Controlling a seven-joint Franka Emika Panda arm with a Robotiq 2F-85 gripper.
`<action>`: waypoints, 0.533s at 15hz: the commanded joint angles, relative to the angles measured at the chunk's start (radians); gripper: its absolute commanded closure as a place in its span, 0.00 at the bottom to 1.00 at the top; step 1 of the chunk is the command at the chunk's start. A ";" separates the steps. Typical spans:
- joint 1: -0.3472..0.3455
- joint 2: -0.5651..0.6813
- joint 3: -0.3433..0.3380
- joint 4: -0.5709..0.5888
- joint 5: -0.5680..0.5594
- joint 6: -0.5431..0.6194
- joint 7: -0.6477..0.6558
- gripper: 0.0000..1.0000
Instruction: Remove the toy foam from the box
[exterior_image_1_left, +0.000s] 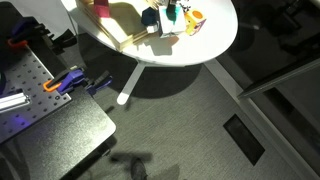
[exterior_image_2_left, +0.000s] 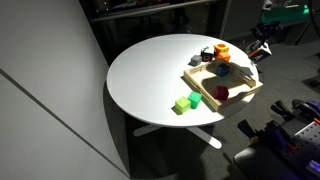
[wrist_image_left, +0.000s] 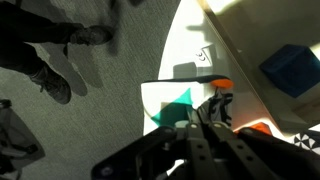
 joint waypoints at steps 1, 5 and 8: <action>-0.004 0.081 -0.006 0.072 0.054 0.015 -0.024 0.97; 0.002 0.159 -0.008 0.116 0.089 0.026 -0.033 0.97; 0.004 0.200 -0.005 0.141 0.114 0.013 -0.047 0.87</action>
